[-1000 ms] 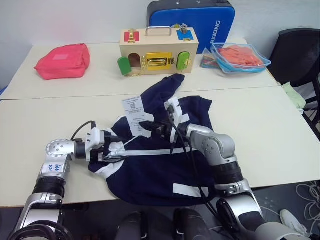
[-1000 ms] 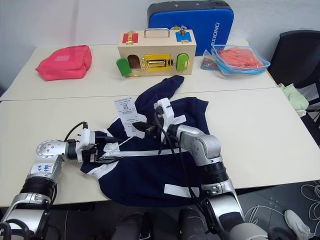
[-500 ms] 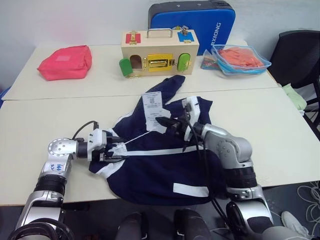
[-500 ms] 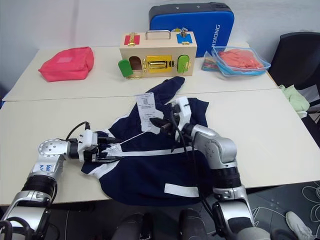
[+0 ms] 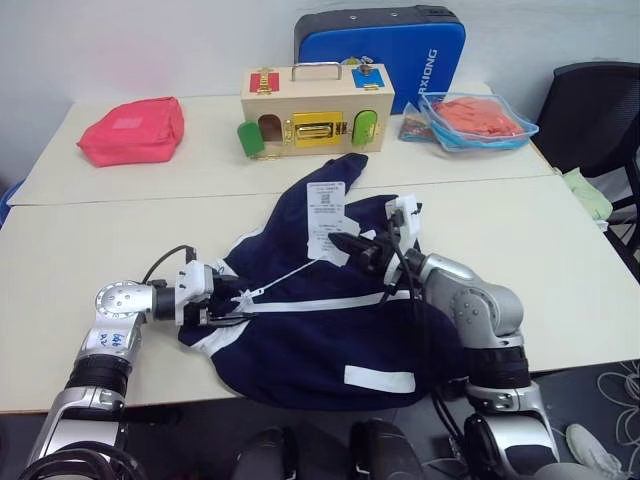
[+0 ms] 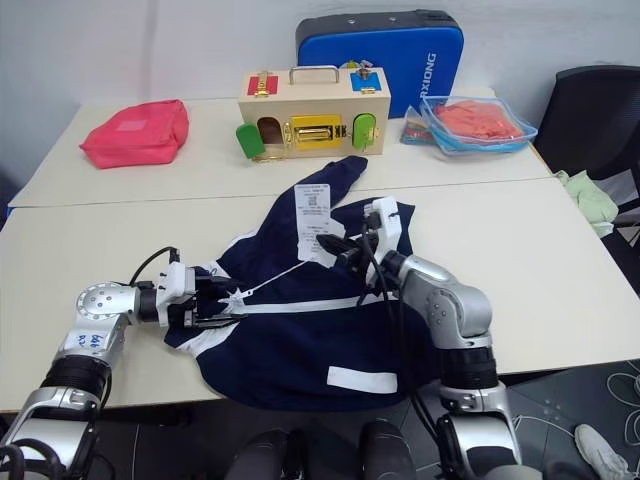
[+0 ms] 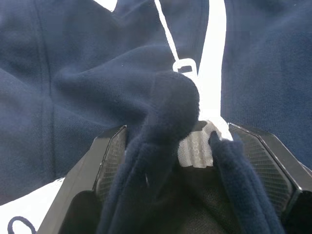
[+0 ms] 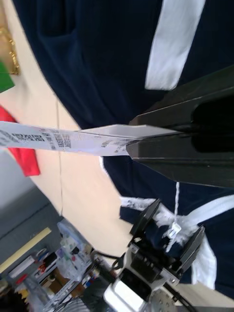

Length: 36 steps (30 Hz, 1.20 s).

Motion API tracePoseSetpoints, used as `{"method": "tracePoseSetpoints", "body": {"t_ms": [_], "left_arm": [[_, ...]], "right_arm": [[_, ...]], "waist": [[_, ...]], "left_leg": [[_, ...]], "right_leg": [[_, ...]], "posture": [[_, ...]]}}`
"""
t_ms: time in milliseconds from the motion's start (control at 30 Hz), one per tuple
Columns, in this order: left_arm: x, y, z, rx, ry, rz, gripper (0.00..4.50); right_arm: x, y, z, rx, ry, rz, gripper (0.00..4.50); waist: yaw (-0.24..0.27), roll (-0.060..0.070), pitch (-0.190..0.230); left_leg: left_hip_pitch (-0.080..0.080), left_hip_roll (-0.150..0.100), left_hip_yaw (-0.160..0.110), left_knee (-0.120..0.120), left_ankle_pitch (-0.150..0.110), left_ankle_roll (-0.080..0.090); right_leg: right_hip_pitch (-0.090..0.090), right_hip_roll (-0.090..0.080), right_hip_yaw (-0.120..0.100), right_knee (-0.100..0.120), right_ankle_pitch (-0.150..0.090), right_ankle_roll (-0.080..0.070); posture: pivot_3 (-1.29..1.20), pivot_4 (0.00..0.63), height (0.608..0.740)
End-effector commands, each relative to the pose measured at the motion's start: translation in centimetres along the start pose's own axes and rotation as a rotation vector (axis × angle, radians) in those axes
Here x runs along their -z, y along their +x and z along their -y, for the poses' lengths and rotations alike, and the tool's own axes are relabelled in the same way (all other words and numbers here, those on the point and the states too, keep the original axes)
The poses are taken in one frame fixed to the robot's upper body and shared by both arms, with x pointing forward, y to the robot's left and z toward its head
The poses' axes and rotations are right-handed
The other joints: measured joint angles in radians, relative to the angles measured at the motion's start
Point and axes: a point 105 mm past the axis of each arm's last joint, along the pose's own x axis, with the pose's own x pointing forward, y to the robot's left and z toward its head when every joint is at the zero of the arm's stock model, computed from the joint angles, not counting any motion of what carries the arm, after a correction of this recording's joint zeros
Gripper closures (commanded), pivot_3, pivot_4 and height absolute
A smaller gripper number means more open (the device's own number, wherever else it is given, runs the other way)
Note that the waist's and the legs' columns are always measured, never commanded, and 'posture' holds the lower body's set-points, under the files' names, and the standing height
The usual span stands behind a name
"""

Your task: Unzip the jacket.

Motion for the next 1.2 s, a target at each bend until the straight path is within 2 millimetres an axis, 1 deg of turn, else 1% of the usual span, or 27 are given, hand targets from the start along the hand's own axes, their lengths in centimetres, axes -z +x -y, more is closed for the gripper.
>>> {"method": "tracePoseSetpoints", "body": {"t_ms": [33,100,167,267,433,533,633,733,800,833,867,900,967,1133,1200], "left_arm": [[3.7,-1.3,2.0,0.009,-0.11,-0.129,1.12],[2.1,-1.7,1.4,-0.016,-0.074,-0.056,1.12],[0.9,-2.4,1.2,-0.024,-0.041,-0.023,1.12],[-0.6,-3.5,1.2,-0.017,-0.006,-0.005,1.12],[-2.2,-5.4,1.6,-0.014,0.038,-0.018,1.12],[-2.7,-5.4,1.5,-0.023,0.064,-0.016,1.12],[-4.0,-5.2,0.9,-0.057,0.064,0.034,1.12],[-4.8,-5.1,0.8,-0.046,0.071,0.051,1.12],[-4.9,-5.0,1.0,-0.029,0.069,0.05,1.12],[-4.9,-4.9,1.0,-0.03,0.068,0.053,1.3],[-4.8,-4.7,1.0,-0.032,0.069,0.054,1.3],[-4.7,-4.5,1.0,-0.027,0.062,0.051,1.61],[-4.3,-4.1,1.2,-0.01,0.057,0.027,1.95],[-2.5,-3.5,1.0,-0.014,0.037,-0.041,1.95],[-1.6,-3.0,0.9,-0.01,0.024,-0.066,1.95]], "right_arm": [[-0.7,0.8,-2.0,-0.053,-0.021,0.057,4.5],[-0.1,1.5,-3.1,-0.088,-0.026,0.04,4.5],[0.3,1.9,-3.6,-0.106,-0.031,0.027,4.5],[1.2,2.3,-3.8,-0.121,-0.057,-0.019,4.5],[2.2,3.4,-3.9,-0.135,-0.087,-0.058,4.5],[2.1,3.8,-3.8,-0.139,-0.085,-0.048,4.5],[2.1,3.9,-3.8,-0.142,-0.087,-0.048,4.5],[2.1,3.9,-3.6,-0.141,-0.089,-0.047,4.5],[2.0,3.9,-3.4,-0.139,-0.09,-0.045,4.5],[2.0,4.0,-3.4,-0.137,-0.09,-0.042,4.5],[2.0,4.0,-3.4,-0.137,-0.089,-0.041,4.5],[2.0,4.0,-3.4,-0.137,-0.087,-0.039,4.5],[2.0,4.1,-3.4,-0.137,-0.086,-0.037,4.5],[1.8,4.2,-3.4,-0.138,-0.086,-0.035,4.5],[1.8,4.2,-3.3,-0.136,-0.088,-0.033,4.5]], "waist": [[-0.001,0.001,0.0],[-0.005,0.001,0.0],[-0.007,0.0,0.0],[-0.009,0.0,0.0],[-0.007,-0.002,0.001],[-0.004,-0.003,0.002],[-0.001,-0.003,0.002],[-0.003,-0.004,0.003],[-0.003,-0.004,0.003],[-0.003,-0.004,0.003],[-0.005,-0.004,0.003],[-0.006,-0.004,0.003],[-0.005,-0.004,0.003],[-0.003,-0.004,0.003],[-0.003,-0.004,0.003]], "left_leg": [[0.0,0.0,0.0,0.0,0.0,0.0],[0.0,0.0,0.0,-0.001,0.0,0.0],[0.0,0.001,0.0,-0.002,0.0,-0.001],[-0.005,0.001,0.001,-0.002,0.0,-0.002],[-0.013,0.001,0.0,0.002,0.0,-0.001],[-0.013,0.001,0.0,0.002,0.0,0.0],[-0.014,0.0,0.0,0.002,0.0,0.0],[-0.014,0.0,0.0,0.002,-0.001,0.0],[-0.014,0.0,0.0,0.002,-0.001,0.0],[-0.014,0.0,0.0,0.002,0.0,0.0],[-0.014,0.0,0.0,0.002,0.0,0.0],[-0.014,0.0,0.0,0.001,0.0,0.0],[-0.014,0.001,0.0,0.001,0.0,0.0],[-0.014,0.0,0.0,0.002,0.0,0.0],[-0.014,0.0,0.0,0.002,0.0,0.0]], "right_leg": [[0.0,0.0,0.0,0.0,0.0,0.0],[0.0,0.0,0.0,0.0,0.0,0.0],[-0.001,0.001,0.0,0.0,0.0,0.0],[-0.005,0.001,0.0,0.004,0.0,0.0],[-0.01,0.001,0.0,0.003,0.0,0.0],[-0.01,0.001,-0.001,0.003,0.0,0.0],[-0.01,0.001,-0.001,0.003,0.0,0.0],[-0.01,0.001,-0.001,0.003,0.0,0.0],[-0.01,0.001,-0.001,0.003,0.0,0.0],[-0.01,0.001,-0.001,0.003,0.0,0.0],[-0.01,0.001,-0.001,0.003,0.0,0.0],[-0.01,0.002,-0.001,0.003,0.0,0.0],[-0.011,0.002,-0.001,0.003,0.0,0.0],[-0.011,0.002,-0.001,0.002,0.0,0.0],[-0.011,0.002,-0.001,0.002,0.0,0.0]], "posture": [[0.0,0.15,0.74],[0.0,0.15,0.74],[0.0,0.15,0.74],[0.0,0.15,0.74],[0.0,0.15,0.74],[0.0,0.15,0.74],[0.0,0.15,0.74],[0.0,0.15,0.74],[0.0,0.15,0.74],[0.0,0.15,0.74],[0.0,0.15,0.74],[0.0,0.15,0.74],[0.0,0.15,0.74],[0.0,0.15,0.74],[0.0,0.15,0.74]]}}
